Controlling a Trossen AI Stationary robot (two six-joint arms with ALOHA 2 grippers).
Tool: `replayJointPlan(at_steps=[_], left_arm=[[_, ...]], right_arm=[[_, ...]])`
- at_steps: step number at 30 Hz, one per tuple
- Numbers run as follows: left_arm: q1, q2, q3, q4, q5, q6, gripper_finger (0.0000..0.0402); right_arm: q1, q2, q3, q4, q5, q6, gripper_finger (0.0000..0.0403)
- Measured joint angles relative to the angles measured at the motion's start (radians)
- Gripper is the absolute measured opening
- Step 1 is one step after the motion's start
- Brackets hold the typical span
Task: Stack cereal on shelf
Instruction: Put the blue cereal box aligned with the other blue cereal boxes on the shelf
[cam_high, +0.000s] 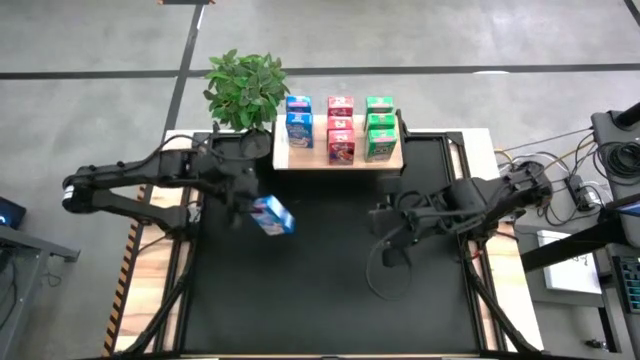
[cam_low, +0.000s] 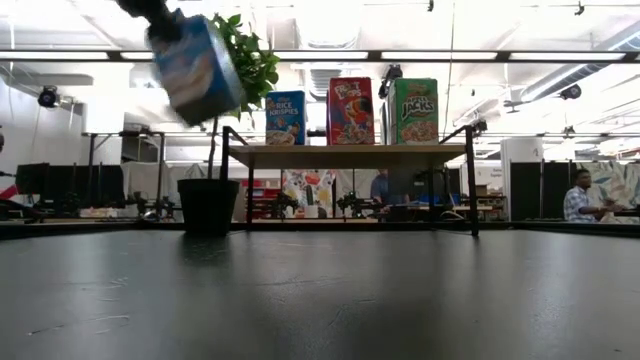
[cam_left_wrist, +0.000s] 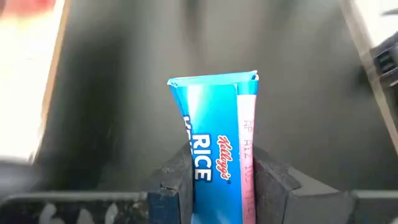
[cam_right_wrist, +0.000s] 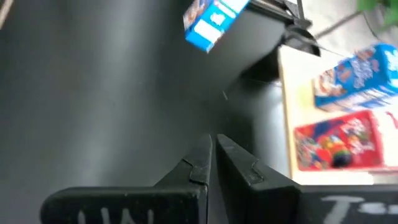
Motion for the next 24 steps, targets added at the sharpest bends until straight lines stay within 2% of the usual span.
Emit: replayJointPlan(at_steps=[3, 9, 11, 17, 24], left_arm=[[-0.074, 0.053, 0.054, 0.089, -0.013, 0.009, 0.0099], [-0.104, 0.192, 0.187, 0.077, -0.210, 0.112, 0.0098], [-0.080, 0.243, 0.240, 0.064, -0.241, 0.164, 0.0098], [0.046, 0.400, 0.429, -0.026, -0.246, 0.275, 0.0098], [0.201, 0.515, 0.575, -0.093, -0.246, 0.321, 0.0098]], right_arm=[[0.017, -0.051, -0.123, 0.101, -0.002, -0.005, 0.0012], [0.026, -0.179, -0.377, 0.345, 0.000, -0.078, 0.0012], [0.026, -0.221, -0.451, 0.426, -0.001, -0.105, 0.0012], [0.026, -0.332, -0.596, 0.563, -0.001, -0.120, 0.0012], [0.026, -0.409, -0.704, 0.650, -0.002, -0.120, 0.0012]])
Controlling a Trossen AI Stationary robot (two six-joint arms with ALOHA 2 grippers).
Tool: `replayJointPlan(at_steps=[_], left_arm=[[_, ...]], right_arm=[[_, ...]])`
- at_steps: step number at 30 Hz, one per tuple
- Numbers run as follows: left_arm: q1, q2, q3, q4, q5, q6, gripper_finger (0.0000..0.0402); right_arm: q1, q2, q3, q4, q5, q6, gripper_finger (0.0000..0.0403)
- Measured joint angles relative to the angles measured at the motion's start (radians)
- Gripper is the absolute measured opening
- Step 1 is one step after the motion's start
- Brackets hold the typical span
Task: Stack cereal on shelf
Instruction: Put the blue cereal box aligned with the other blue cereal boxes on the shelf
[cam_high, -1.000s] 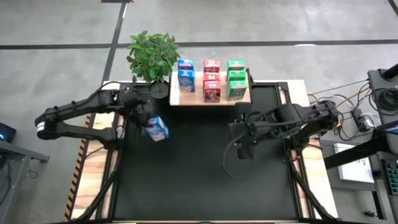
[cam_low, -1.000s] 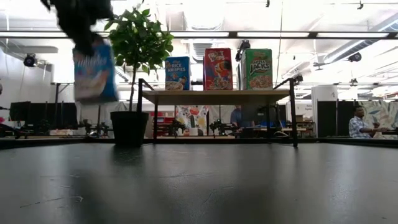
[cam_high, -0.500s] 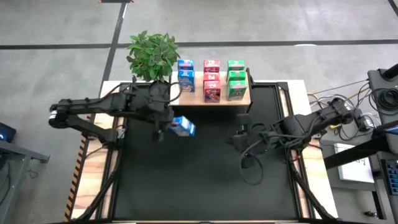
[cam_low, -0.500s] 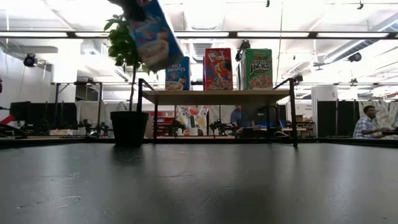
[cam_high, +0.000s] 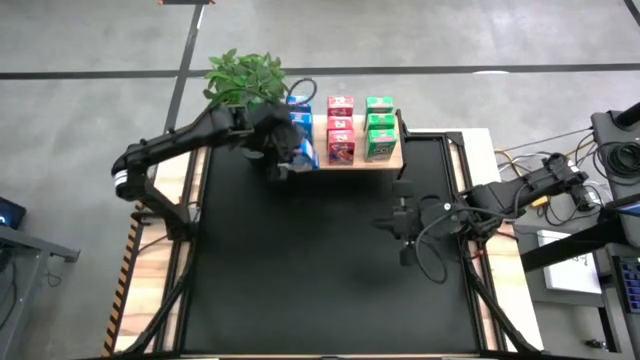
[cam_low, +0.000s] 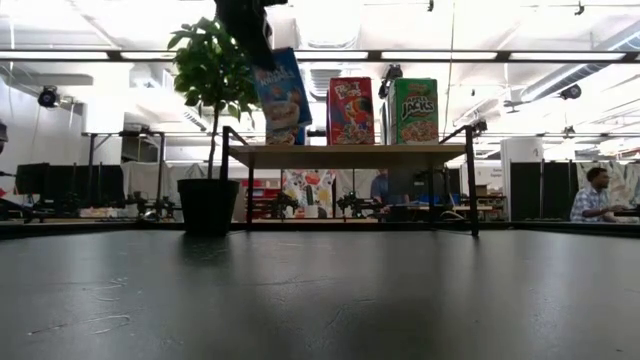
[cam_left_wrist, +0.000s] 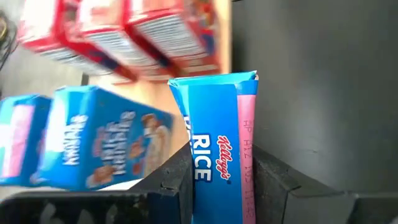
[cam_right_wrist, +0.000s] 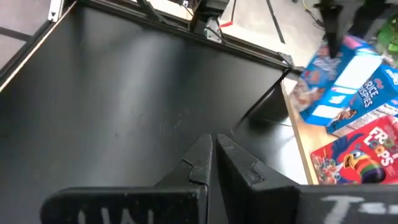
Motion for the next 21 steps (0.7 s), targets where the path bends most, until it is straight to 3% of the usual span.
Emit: replayJointPlan(at_steps=[10, 21], left_arm=[[0.070, 0.050, 0.009, -0.003, 0.029, -0.001, 0.0100], [0.073, 0.070, 0.009, 0.021, -0.012, 0.000, 0.0142]], right_arm=[[0.000, -0.036, -0.054, 0.054, 0.000, 0.000, 0.0012], [0.000, -0.031, -0.053, 0.061, -0.001, -0.013, 0.0012]])
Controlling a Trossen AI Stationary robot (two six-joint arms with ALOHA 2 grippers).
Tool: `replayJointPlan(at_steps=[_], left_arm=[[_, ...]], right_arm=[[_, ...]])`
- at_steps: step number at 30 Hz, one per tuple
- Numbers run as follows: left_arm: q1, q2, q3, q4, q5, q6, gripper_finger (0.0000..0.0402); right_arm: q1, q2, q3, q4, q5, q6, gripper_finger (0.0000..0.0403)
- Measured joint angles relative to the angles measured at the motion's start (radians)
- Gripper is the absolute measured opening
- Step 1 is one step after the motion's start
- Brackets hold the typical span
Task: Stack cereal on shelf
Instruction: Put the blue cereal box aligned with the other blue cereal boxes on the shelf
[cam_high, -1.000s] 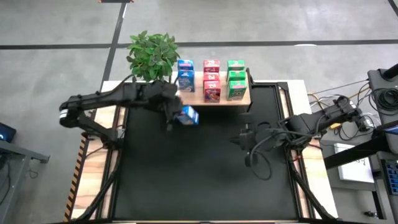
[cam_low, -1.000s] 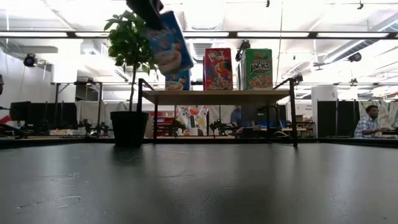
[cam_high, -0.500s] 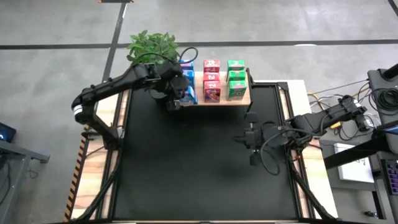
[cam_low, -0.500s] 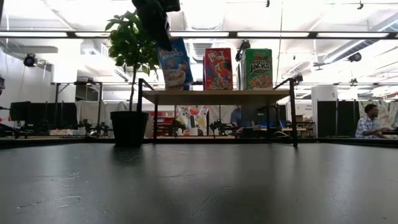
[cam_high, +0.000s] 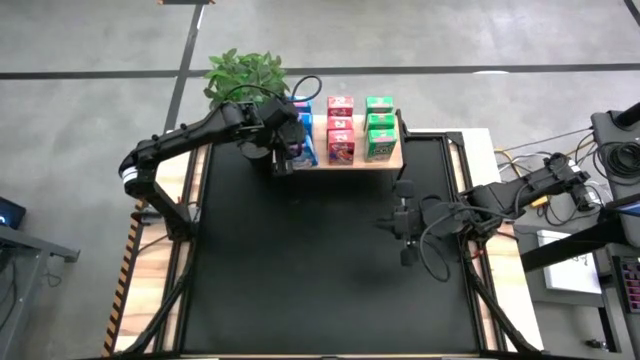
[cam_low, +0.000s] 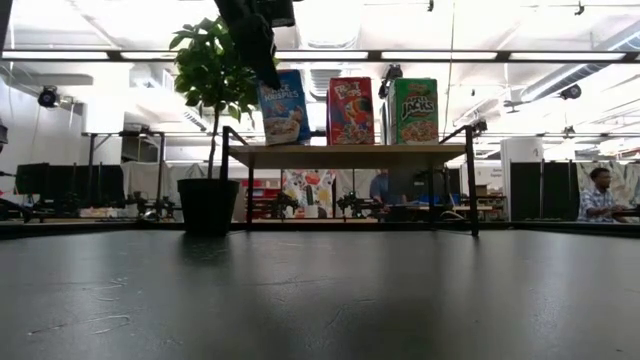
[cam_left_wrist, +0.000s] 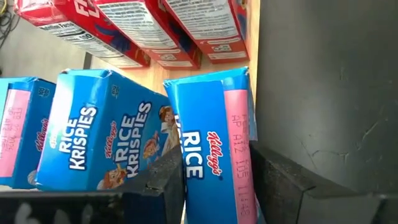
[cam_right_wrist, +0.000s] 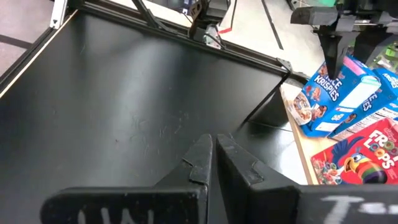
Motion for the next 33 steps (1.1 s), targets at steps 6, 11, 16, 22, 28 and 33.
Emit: replayJointPlan(at_steps=[6, 11, 16, 22, 28, 33], left_arm=[[0.000, 0.000, -0.001, 0.004, -0.004, 0.017, 0.0160], [0.000, 0.000, -0.002, 0.010, -0.005, 0.027, 0.0171], [0.000, 0.000, -0.002, 0.014, -0.005, 0.031, 0.0184], [0.000, 0.000, -0.002, 0.020, -0.005, 0.049, 0.0196], [0.000, -0.002, -0.001, 0.026, -0.011, 0.051, 0.0210], [-0.008, -0.014, 0.063, -0.003, -0.023, 0.054, 0.0213]], right_arm=[[0.000, 0.000, 0.000, 0.000, 0.000, 0.006, 0.0012], [0.000, 0.000, -0.001, -0.001, 0.000, 0.013, 0.0012], [0.000, 0.000, -0.001, -0.001, 0.000, 0.015, 0.0012], [0.000, 0.000, -0.001, -0.001, 0.000, 0.015, 0.0012], [0.000, 0.000, -0.002, -0.004, 0.000, 0.014, 0.0012], [0.000, 0.000, -0.002, -0.004, 0.000, 0.008, 0.0012]])
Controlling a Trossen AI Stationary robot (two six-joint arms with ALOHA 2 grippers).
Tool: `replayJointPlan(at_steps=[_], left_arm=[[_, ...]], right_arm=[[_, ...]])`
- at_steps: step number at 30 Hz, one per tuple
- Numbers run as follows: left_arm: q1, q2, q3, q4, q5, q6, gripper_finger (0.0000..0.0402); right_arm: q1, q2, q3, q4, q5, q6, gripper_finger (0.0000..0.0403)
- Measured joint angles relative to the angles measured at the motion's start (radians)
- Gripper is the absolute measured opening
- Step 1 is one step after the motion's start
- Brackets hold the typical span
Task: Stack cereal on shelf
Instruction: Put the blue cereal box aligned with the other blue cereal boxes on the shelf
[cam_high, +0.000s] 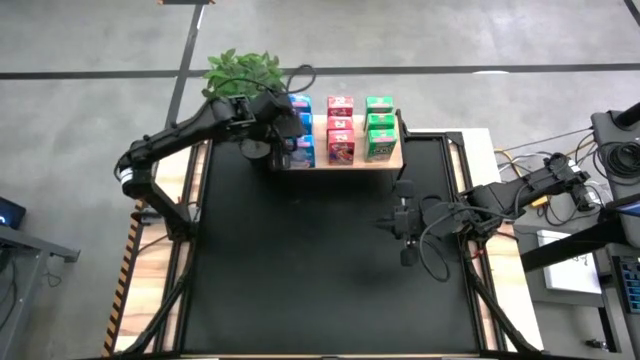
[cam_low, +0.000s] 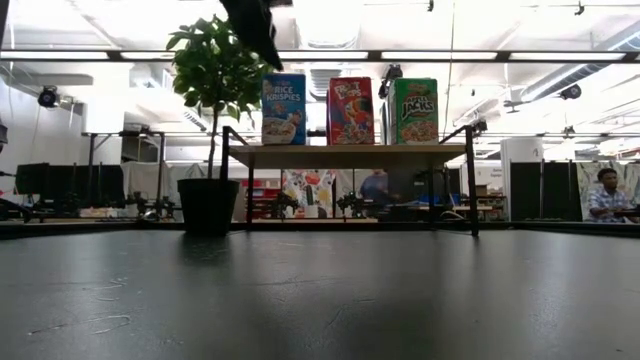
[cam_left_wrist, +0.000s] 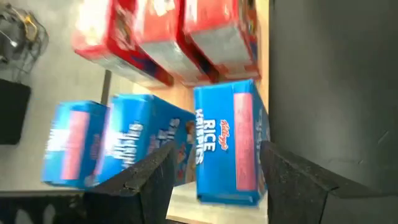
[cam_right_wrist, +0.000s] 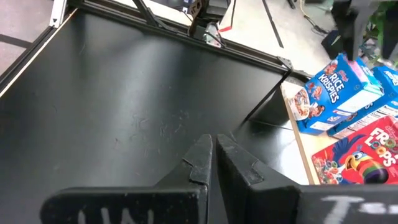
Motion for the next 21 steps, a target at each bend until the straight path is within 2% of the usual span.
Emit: replayJointPlan(at_steps=[5, 9, 12, 16, 21], left_arm=[[-0.023, -0.009, 0.091, -0.090, 0.023, -0.043, 0.0211], [-0.096, -0.056, 0.065, -0.089, 0.070, -0.117, 0.0190], [-0.190, -0.108, -0.037, -0.015, 0.061, -0.151, 0.0163], [-0.313, -0.180, -0.244, 0.199, -0.007, -0.170, 0.0129], [-0.375, -0.239, -0.501, 0.464, -0.095, -0.181, 0.0097]], right_arm=[[0.000, -0.001, 0.000, 0.001, 0.000, -0.007, 0.0012], [0.005, -0.001, -0.008, 0.006, 0.001, 0.043, 0.0012], [0.018, -0.002, -0.048, 0.031, 0.001, 0.049, 0.0012], [0.017, -0.001, -0.107, 0.112, 0.002, 0.029, 0.0012], [0.018, -0.001, -0.166, 0.158, -0.001, 0.038, 0.0012]])
